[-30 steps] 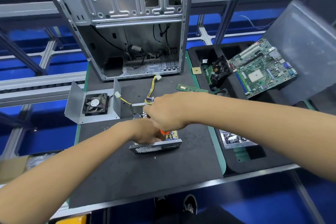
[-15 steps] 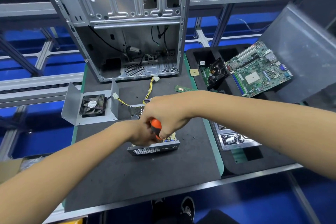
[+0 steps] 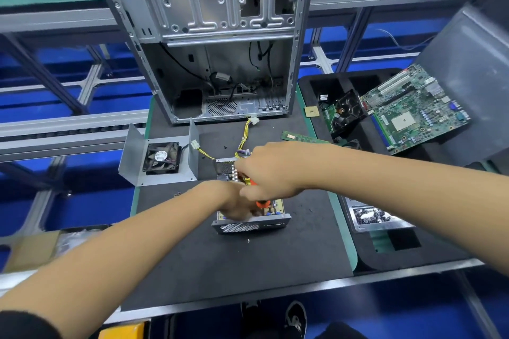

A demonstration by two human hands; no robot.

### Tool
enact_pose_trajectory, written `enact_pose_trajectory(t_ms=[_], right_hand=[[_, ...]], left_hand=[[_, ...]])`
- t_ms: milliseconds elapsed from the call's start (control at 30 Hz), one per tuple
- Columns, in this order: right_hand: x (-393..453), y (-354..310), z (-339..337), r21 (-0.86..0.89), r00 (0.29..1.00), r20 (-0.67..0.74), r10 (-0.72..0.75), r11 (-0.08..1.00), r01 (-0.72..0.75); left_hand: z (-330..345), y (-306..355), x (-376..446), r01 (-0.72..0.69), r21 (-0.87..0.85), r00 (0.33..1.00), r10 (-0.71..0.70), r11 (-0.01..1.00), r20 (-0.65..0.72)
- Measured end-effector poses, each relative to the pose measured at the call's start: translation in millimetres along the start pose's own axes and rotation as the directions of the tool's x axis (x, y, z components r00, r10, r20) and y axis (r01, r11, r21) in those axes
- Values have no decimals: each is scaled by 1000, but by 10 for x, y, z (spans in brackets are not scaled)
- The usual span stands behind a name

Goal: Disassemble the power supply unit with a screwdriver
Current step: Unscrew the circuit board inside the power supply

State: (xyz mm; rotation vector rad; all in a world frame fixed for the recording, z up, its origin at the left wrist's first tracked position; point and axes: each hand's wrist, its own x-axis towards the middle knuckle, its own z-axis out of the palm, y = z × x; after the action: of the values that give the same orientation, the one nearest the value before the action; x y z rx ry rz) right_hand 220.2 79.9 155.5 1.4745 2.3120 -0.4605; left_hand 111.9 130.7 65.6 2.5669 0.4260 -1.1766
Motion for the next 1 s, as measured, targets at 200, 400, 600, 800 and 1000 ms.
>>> enact_pose_trajectory(t_ms=[200,400,600,800,1000], right_hand=[[26,-51,-52,-13,991,125,-56,998,58],[-32,-2,-91,-24,985,87,-148,988,151],[0,-57,-54,-20,983,82,-167,985,169],[74,-107,-22,24,1000,10,-18,1000,18],[50,14,-68,157,999,13,-35,987,33]], left_hand=[[24,25,15,-10,-9,1000,9,1000,-18],[27,30,19,-29,-95,999,31,995,21],[54,22,-2,-17,-138,999,12,990,-38],[191,-51,-127,-75,-353,879,-106,932,-465],[211,2,-167,-93,-682,922,-196,725,-334]])
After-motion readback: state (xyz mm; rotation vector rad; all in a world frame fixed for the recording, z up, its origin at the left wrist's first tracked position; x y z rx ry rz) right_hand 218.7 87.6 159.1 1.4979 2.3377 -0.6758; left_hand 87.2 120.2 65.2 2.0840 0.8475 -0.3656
